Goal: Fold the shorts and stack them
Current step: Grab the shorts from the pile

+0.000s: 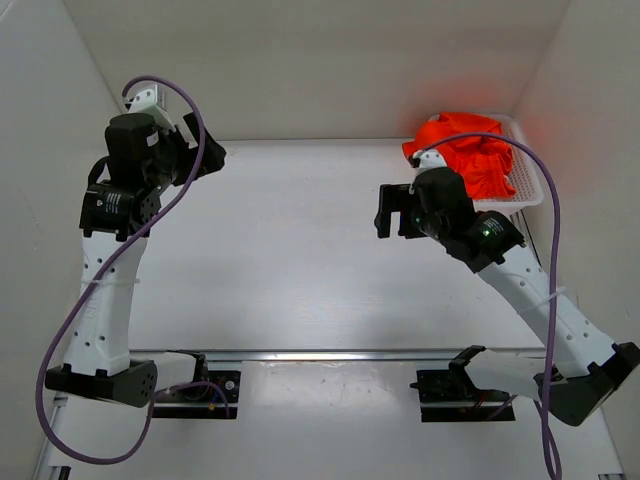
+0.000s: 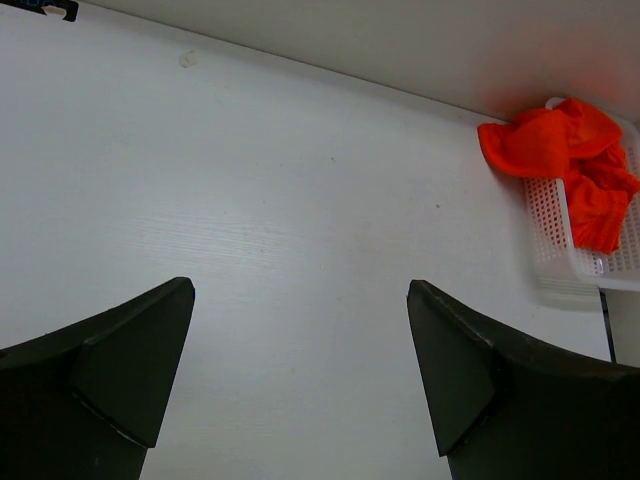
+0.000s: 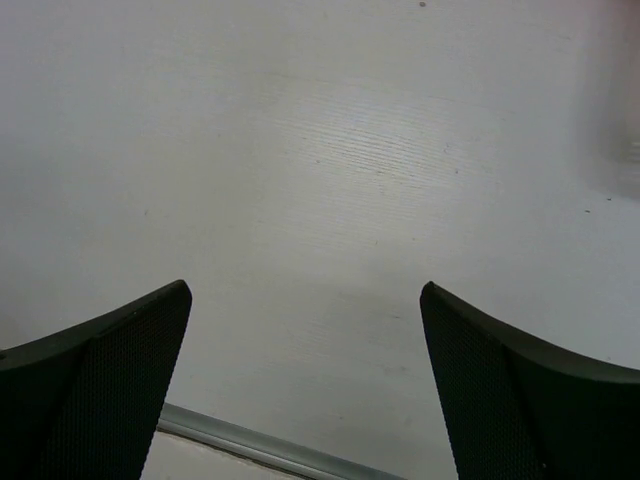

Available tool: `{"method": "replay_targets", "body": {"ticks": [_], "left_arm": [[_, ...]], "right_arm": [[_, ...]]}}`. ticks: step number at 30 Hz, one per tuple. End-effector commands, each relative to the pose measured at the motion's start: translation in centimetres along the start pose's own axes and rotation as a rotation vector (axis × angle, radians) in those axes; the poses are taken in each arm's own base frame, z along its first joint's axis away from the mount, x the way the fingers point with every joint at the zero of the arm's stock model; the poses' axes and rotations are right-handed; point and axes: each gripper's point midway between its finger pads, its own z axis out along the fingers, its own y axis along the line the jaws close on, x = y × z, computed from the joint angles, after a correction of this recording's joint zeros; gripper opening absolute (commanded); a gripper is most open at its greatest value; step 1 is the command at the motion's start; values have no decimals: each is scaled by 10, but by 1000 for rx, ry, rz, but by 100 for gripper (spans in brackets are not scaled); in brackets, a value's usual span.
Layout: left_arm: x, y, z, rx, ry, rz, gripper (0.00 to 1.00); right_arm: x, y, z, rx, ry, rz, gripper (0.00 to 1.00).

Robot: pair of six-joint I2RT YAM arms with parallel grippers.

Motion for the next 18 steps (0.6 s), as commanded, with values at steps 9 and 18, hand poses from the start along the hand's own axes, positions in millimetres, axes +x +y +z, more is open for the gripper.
{"method": "replay_targets", "body": {"ticks": [9, 18], "left_arm": [[5, 0, -1, 14, 8, -2, 99], [24, 0, 9, 34, 71, 6, 99]], "right_arm": [[-19, -53, -25, 279, -150, 122, 100], [-44, -91, -8, 484, -143, 109, 100]]}}
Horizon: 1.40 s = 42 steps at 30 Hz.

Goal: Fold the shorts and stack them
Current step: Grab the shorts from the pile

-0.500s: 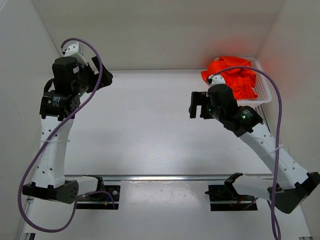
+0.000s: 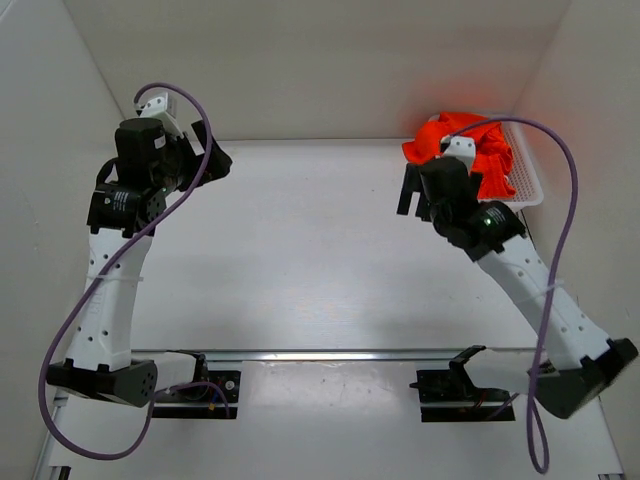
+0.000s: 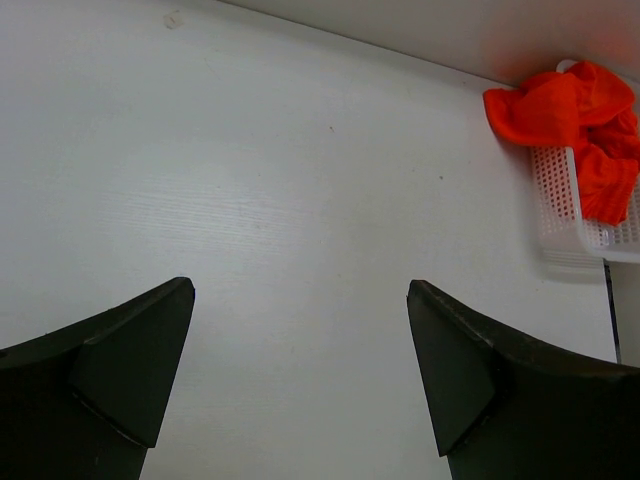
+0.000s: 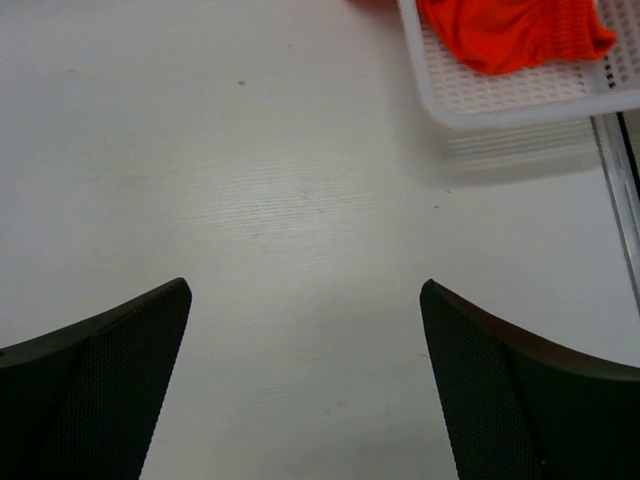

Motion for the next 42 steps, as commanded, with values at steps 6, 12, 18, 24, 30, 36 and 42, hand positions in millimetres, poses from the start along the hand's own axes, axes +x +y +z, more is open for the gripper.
{"method": "replay_targets", "body": {"ticks": [6, 12, 18, 24, 30, 36, 42], "left_arm": [[10, 4, 8, -1, 31, 4, 99], [11, 6, 19, -15, 36, -5, 99], [10, 6, 41, -26, 61, -15, 99], [18, 9, 66, -24, 110, 39, 99], [19, 19, 78, -70, 119, 63, 99], [13, 20, 81, -79, 106, 82, 99], [15, 7, 77, -14, 120, 59, 99]], "right_arm": [[-30, -64, 109, 55, 232, 320, 87], [-29, -123, 198, 172, 318, 508, 95], [-34, -175, 276, 323, 303, 568, 100], [-26, -204, 336, 423, 253, 625, 100], [0, -226, 373, 508, 221, 646, 94], [-21, -232, 372, 519, 135, 662, 14], [-157, -206, 283, 356, -144, 595, 0]]}}
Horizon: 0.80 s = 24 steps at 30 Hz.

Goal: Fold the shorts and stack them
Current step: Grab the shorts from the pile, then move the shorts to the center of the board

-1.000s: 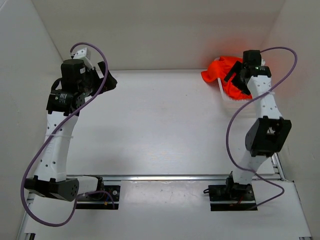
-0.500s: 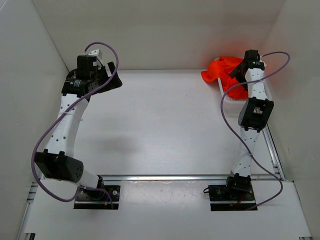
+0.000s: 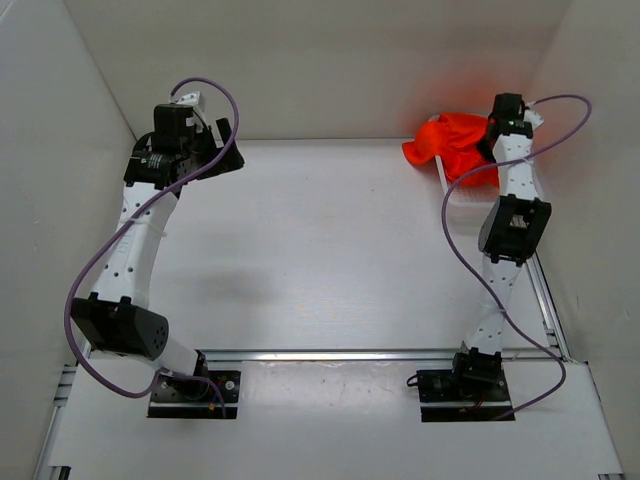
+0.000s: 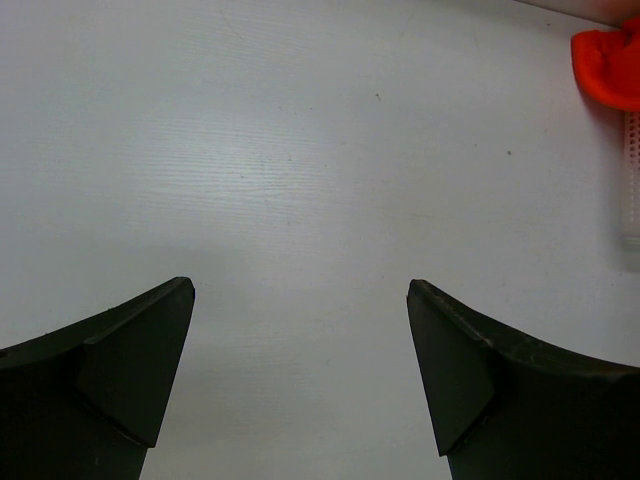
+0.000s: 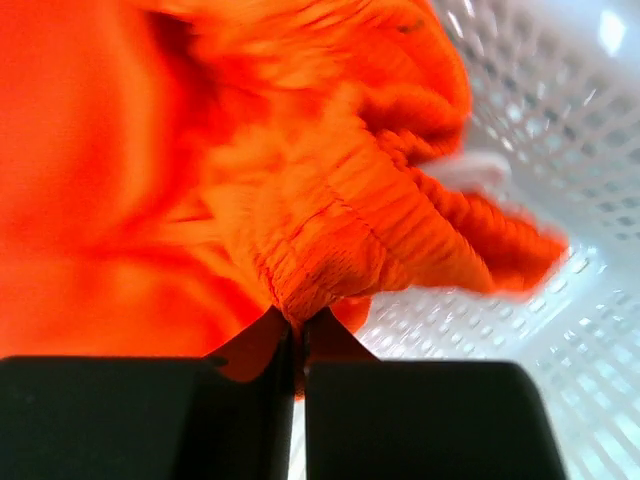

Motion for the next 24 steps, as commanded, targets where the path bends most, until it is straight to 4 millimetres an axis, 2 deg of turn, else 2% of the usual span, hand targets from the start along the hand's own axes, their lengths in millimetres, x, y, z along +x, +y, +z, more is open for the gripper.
{"method": "replay_targets", "body": {"ticks": [1, 2, 3, 4, 5, 6, 7, 8, 10, 11, 12, 13, 15, 16, 17, 18, 19, 22, 23, 24], "left_arm": [[-16, -18, -21, 96, -48, -1, 99], [-18, -21, -28, 113, -58, 1, 99], [-13, -20, -25, 109, -45, -11, 99], [-18, -14, -34, 82, -70, -29, 99], [-17, -11, -37, 67, -78, -47, 99], [-20, -3, -47, 51, -94, -92, 99], [-22, 10, -50, 24, -107, -125, 99], [-20, 14, -56, 22, -97, -145, 99], [-21, 23, -67, 12, -104, -176, 99], [-21, 33, -68, -9, -101, -195, 99], [-16, 36, -69, -10, -80, -205, 99], [-20, 38, -71, -7, -91, -209, 99], [-20, 44, -76, -9, -82, -228, 99], [-21, 45, -76, -6, -82, -233, 99], [-18, 48, -77, -10, -69, -242, 99], [-18, 49, -77, -10, -69, -233, 99], [-18, 45, -81, 7, -74, -231, 99], [-4, 45, -72, 16, -26, -240, 99], [0, 45, -70, 23, -11, -242, 99], [9, 46, -65, 27, 17, -239, 99]], "right_arm": [[-129, 57, -170, -345, -337, 22, 0], [-135, 82, -210, -520, -332, -35, 0], [-136, 98, -241, -632, -336, -65, 0], [-138, 109, -290, -761, -347, -91, 0], [-135, 119, -327, -871, -350, -131, 0], [-121, 131, -387, -1022, -358, -203, 0], [-114, 125, -429, -1075, -398, -254, 0], [-89, 134, -457, -1137, -385, -306, 0], [-59, 128, -495, -1180, -395, -388, 0], [-28, 136, -519, -1247, -361, -436, 0], [-10, 137, -530, -1276, -340, -466, 0], [26, 138, -550, -1337, -309, -546, 0], [63, 134, -550, -1317, -249, -592, 0], [96, 125, -534, -1288, -169, -632, 0], [127, 125, -538, -1306, -118, -656, 0], [148, 120, -528, -1278, -72, -665, 0], [191, 105, -506, -1221, 11, -714, 0], [242, 75, -473, -1103, 114, -706, 0], [266, 56, -437, -989, 174, -686, 0], [265, 46, -422, -929, 148, -659, 0]]}}
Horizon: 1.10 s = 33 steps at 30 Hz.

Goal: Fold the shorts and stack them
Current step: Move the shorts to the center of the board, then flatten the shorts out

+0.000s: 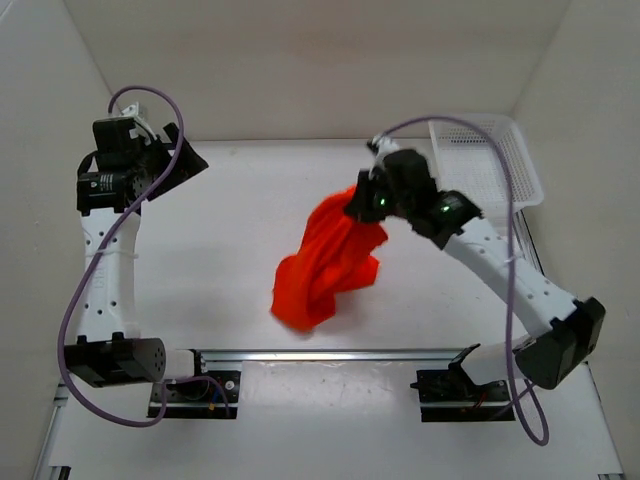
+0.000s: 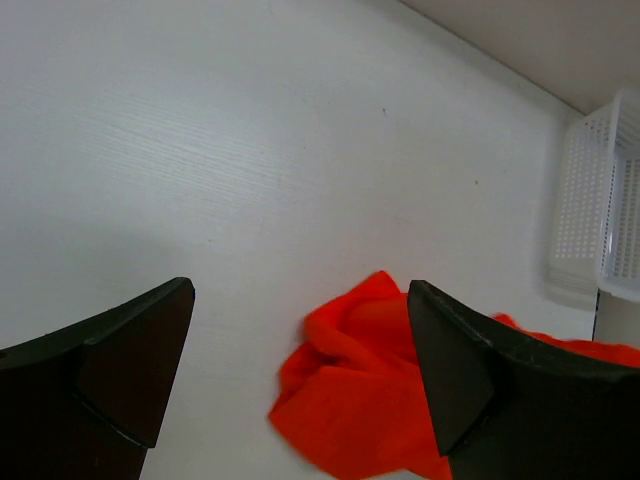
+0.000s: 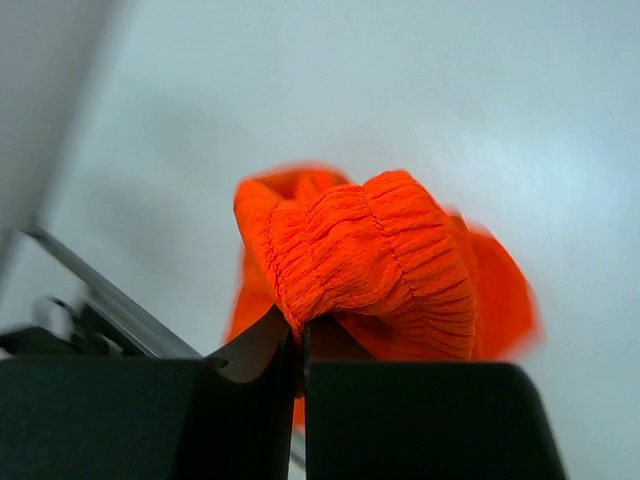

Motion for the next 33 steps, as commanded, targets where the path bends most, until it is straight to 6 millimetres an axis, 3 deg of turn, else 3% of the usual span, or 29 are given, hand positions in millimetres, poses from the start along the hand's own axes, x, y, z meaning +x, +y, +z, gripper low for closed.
{"method": "replay_targets", "body": {"ticks": [1, 2, 3, 4, 5, 7, 9, 11, 13, 14, 15, 16, 17, 18, 22, 25, 26, 27, 28, 29, 30, 31, 32, 33], "left_arm": [[23, -2, -1, 44, 77, -6, 99], [29, -3, 3, 58, 104, -11, 99], [32, -1, 5, 55, 112, -1, 99], [42, -5, 10, 69, 154, 15, 99], [49, -4, 16, 66, 178, 15, 99], [67, -5, 19, 67, 233, 31, 99], [84, -4, 24, 70, 283, 30, 99], [115, -3, 34, 75, 361, 15, 99], [142, -15, 36, 119, 418, 33, 99], [166, -11, 38, 104, 474, 13, 99], [180, -12, 40, 102, 506, 9, 99], [193, -14, 39, 105, 531, 5, 99], [220, -19, 40, 109, 587, 7, 99], [233, -20, 40, 102, 608, 15, 99], [289, -22, 43, 66, 732, 46, 99], [309, -26, 54, 83, 772, 58, 99], [323, -19, 62, 56, 817, 52, 96], [329, -16, 69, 45, 830, 51, 92], [342, -9, 77, 27, 879, 65, 86], [342, -8, 82, 28, 889, 63, 77], [343, -8, 85, 26, 898, 72, 51], [338, -11, 89, 41, 893, 68, 34], [336, -13, 91, 49, 889, 80, 19], [333, -15, 94, 63, 891, 76, 10]], "right_arm": [[56, -68, 12, 262, 56, 129, 0], [67, -84, 13, 301, 76, 163, 3], [79, -99, 14, 326, 105, 201, 12], [77, -114, 13, 331, 115, 219, 30], [82, -116, 14, 311, 145, 227, 73], [74, -121, 8, 340, 167, 201, 92], [64, -123, 2, 368, 152, 172, 98], [57, -124, -3, 382, 130, 167, 98], [57, -123, -6, 383, 131, 167, 96], [64, -121, -5, 367, 152, 172, 93], [70, -116, -3, 335, 174, 179, 82], [82, -116, 1, 339, 207, 188, 78], [86, -118, 1, 343, 217, 189, 76], [97, -120, 8, 351, 251, 200, 76], [119, -130, 23, 360, 341, 267, 95], [130, -135, 45, 351, 420, 265, 97], [134, -141, 56, 359, 449, 260, 96], [138, -142, 62, 356, 468, 266, 96], [142, -145, 67, 360, 486, 258, 91], [153, -150, 78, 364, 520, 267, 86], [156, -149, 83, 347, 537, 277, 79], [158, -149, 88, 336, 542, 281, 69], [164, -144, 90, 329, 557, 271, 44], [158, -136, 93, 317, 545, 239, 27]]}}
